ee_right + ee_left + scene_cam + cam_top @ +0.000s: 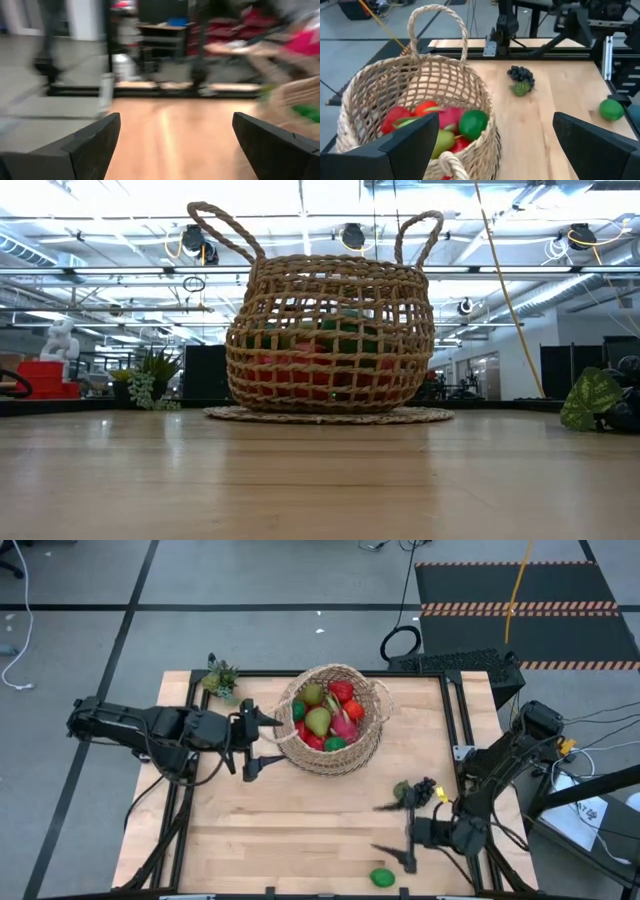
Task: Build produce basket
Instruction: Put the green lime into the basket
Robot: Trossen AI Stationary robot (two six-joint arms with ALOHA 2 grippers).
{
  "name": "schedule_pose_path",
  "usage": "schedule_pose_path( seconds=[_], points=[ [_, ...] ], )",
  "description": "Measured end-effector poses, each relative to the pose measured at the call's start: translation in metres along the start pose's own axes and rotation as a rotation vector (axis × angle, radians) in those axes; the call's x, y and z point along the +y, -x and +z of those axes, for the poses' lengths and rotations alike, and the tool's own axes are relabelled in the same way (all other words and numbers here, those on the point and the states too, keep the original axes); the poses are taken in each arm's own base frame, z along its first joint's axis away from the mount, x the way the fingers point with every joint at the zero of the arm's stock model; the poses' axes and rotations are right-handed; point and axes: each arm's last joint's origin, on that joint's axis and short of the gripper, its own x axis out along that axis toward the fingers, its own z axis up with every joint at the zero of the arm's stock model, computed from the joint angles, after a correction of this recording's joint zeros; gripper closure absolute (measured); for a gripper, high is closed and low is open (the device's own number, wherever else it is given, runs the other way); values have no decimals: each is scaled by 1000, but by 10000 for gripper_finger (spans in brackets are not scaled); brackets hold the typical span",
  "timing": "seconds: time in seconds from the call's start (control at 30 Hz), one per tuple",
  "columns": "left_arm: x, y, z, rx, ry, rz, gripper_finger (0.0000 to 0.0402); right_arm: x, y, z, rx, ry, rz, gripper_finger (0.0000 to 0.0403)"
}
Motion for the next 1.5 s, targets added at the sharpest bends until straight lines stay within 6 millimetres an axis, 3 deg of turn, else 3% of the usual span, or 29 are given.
schedule_pose_path(
  seconds=[0.17, 0.4, 0.73, 1.03, 1.5],
  points=[
    [-7, -2, -2, 13, -3, -22, 14, 12, 12, -13, 122, -160, 198, 23],
    [-8, -4, -1, 3, 29, -24, 14, 27, 14, -51, 373, -312, 292, 23],
    [-14, -5, -1, 6, 151, -44, 14, 66, -1, -71, 683, -180, 258, 23],
    [-38, -19, 2, -42, 124, -107, 14, 76, 1, -96, 862, -182, 262, 23],
    [-40, -21, 4, -66, 123, -115, 14, 78, -2, -116, 867, -59, 246, 25]
  ],
)
